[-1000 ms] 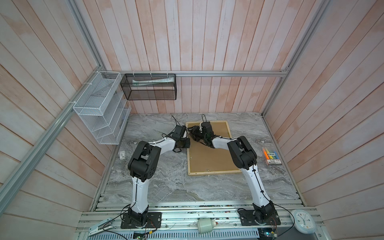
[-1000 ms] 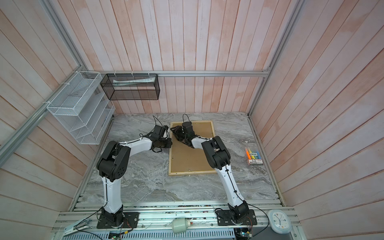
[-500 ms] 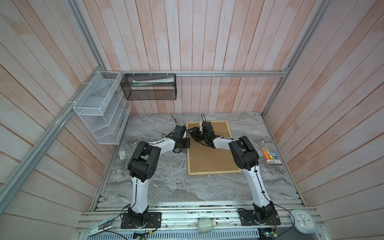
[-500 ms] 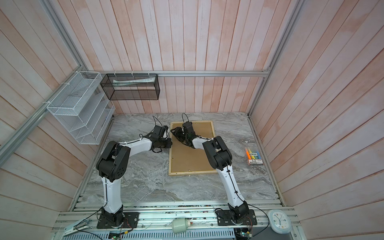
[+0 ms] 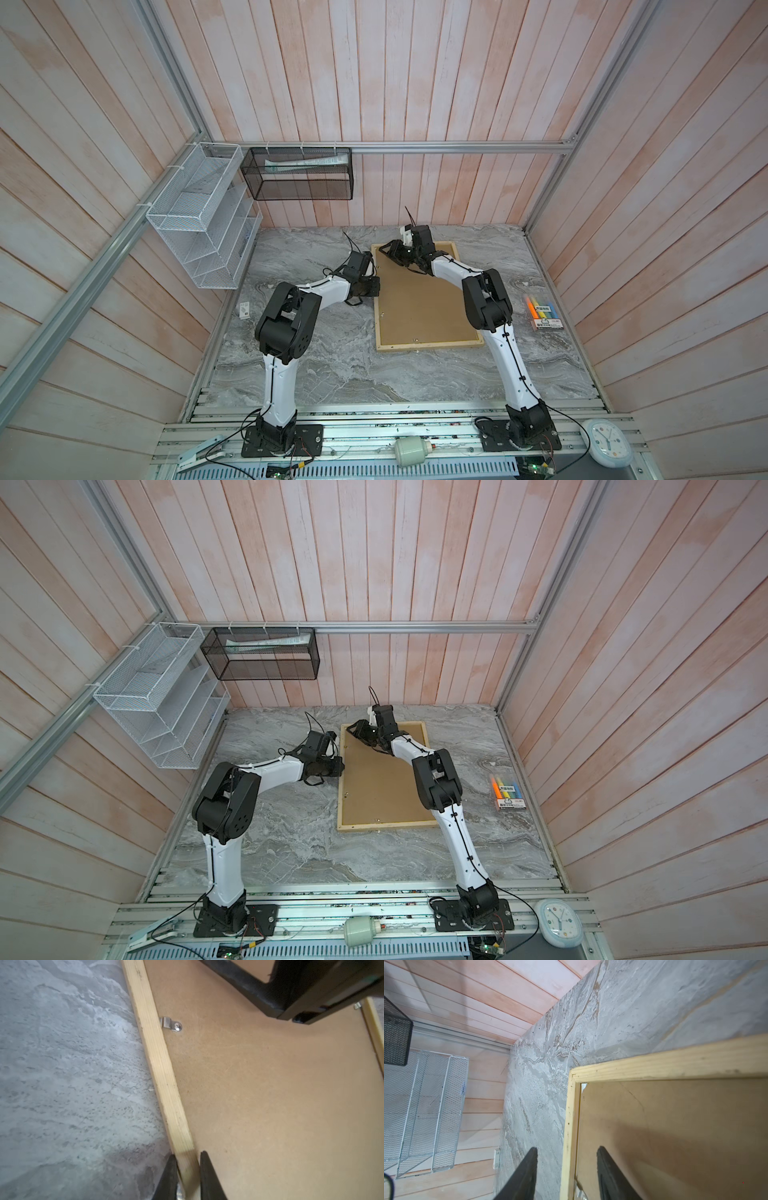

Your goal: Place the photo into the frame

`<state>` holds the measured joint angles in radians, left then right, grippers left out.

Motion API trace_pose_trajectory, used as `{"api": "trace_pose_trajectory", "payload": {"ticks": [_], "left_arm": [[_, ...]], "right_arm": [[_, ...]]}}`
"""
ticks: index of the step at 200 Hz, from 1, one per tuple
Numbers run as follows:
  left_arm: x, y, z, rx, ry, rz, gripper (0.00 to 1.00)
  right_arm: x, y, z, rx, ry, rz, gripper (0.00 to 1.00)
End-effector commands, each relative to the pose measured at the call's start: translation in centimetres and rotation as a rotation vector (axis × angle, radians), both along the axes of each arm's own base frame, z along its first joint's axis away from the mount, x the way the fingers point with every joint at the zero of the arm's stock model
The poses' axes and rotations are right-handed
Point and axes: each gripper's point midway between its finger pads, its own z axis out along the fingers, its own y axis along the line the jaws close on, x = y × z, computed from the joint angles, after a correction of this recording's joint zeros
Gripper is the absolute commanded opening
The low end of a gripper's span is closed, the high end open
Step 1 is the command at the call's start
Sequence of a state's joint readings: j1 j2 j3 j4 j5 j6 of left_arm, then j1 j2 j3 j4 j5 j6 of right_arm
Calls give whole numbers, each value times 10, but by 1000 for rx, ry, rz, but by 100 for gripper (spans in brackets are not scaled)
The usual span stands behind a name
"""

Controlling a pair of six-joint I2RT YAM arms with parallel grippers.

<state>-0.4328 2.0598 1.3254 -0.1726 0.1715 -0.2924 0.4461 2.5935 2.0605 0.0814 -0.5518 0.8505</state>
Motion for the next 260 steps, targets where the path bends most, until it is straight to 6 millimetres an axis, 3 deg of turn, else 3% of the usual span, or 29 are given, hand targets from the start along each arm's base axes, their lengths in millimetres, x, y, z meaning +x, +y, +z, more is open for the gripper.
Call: {"api": "trace_pose_trajectory", "payload": {"ticks": [1,8,11,25,113,225,252,254,260], "left_arm": [[-45,2,-47,71,159,-105,7],[-44,2,-46,69,160,-105,7],[-44,2,-46,69,159,-106,7],[-44,1,-46,67,160,-105,7],[-43,0,-46,64,163,-101,7],[-43,3,-47,76,159,-95,7],[-42,4,-47,79,156,-86,7],[-41,5,-47,81,156,-83,7],[-41,6,-47,86,157,-75,7]], "right_arm": [[-26,12,-27,-59,68,133,48],[-28,13,-25,-59,63,149,48],[-31,13,-42,-68,88,155,48],[-36,16,-45,-75,91,181,47],[-58,36,-44,-44,98,284,47],[-73,39,-41,-29,116,328,47],[-58,31,-27,-5,75,312,48],[-56,31,-11,6,49,312,48],[-53,30,1,17,26,314,48]]}}
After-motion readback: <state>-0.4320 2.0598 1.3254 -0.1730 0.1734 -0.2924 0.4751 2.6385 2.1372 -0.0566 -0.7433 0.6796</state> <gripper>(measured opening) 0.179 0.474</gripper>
